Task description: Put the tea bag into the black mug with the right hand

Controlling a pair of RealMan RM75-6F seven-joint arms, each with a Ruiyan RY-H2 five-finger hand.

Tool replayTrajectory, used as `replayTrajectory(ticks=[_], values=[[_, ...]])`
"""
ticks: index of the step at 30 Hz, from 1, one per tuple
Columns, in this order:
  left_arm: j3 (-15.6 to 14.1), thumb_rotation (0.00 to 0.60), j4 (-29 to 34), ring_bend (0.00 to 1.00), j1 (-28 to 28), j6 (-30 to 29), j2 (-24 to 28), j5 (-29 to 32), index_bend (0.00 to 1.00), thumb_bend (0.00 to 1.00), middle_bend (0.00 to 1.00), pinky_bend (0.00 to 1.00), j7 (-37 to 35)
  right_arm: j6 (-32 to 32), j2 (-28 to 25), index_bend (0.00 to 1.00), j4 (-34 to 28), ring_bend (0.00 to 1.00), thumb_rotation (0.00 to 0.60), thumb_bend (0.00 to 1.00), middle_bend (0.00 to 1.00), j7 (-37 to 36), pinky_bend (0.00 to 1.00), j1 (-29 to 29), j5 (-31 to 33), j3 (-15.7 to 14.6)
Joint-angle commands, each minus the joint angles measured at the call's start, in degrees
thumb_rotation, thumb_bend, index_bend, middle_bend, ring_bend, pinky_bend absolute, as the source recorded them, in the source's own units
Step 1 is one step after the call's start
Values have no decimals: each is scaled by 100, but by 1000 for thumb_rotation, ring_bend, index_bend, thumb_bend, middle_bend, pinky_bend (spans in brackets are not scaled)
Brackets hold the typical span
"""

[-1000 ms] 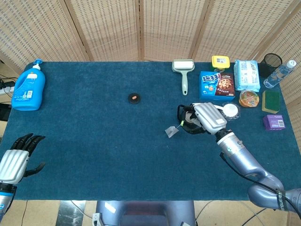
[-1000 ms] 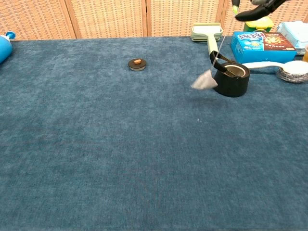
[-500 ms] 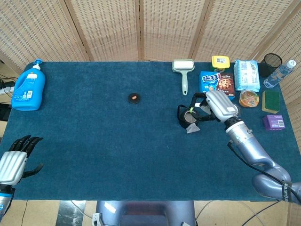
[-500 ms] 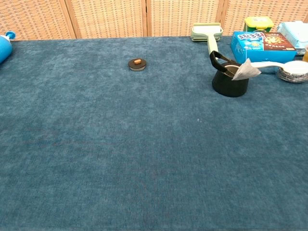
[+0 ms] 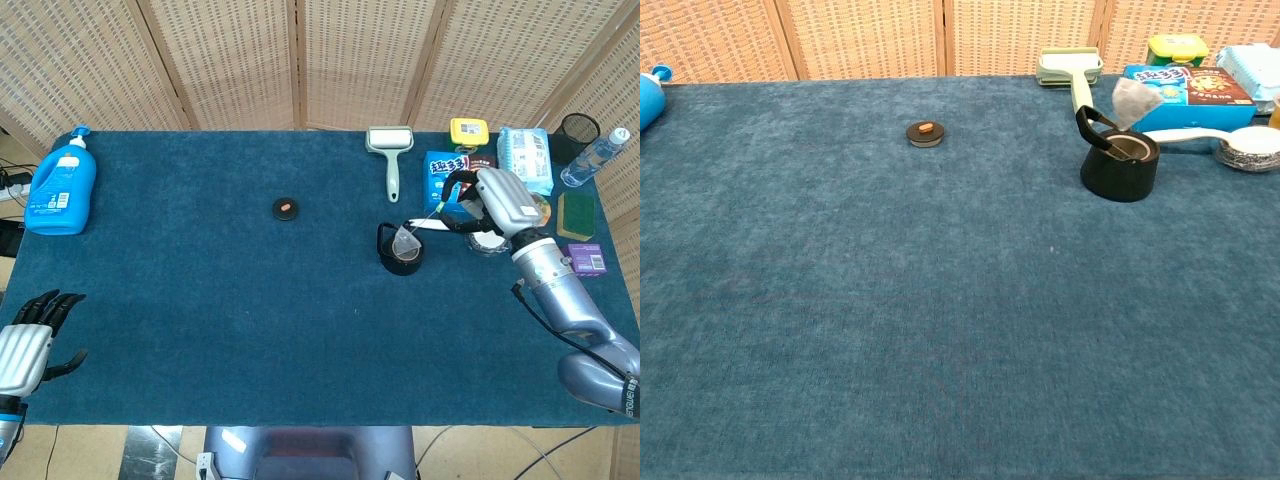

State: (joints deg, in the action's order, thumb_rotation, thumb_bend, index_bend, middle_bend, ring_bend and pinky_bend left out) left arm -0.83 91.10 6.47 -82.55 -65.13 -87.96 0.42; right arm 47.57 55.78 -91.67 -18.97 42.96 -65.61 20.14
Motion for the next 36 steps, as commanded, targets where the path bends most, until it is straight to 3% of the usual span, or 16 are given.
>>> replayTrajectory(ticks=[1,16,36], values=[[-2,600,1,102,-11,-7,1,5,163,282,189,128,7,-35,19,548,66,1000,600,377,1000,-63,1000,-10,-38,-10],[-28,600,-79,102,-97,-51,12,36,163,283,189,127,-59,-339,498,549,574,1000,600,378,1000,-151,1000,192,-51,-94],[-36,600,-247,102,-143,-46,-37,26,163,284,189,128,-210,-416,784,549,686,1000,600,377,1000,102,1000,199,80,-252]])
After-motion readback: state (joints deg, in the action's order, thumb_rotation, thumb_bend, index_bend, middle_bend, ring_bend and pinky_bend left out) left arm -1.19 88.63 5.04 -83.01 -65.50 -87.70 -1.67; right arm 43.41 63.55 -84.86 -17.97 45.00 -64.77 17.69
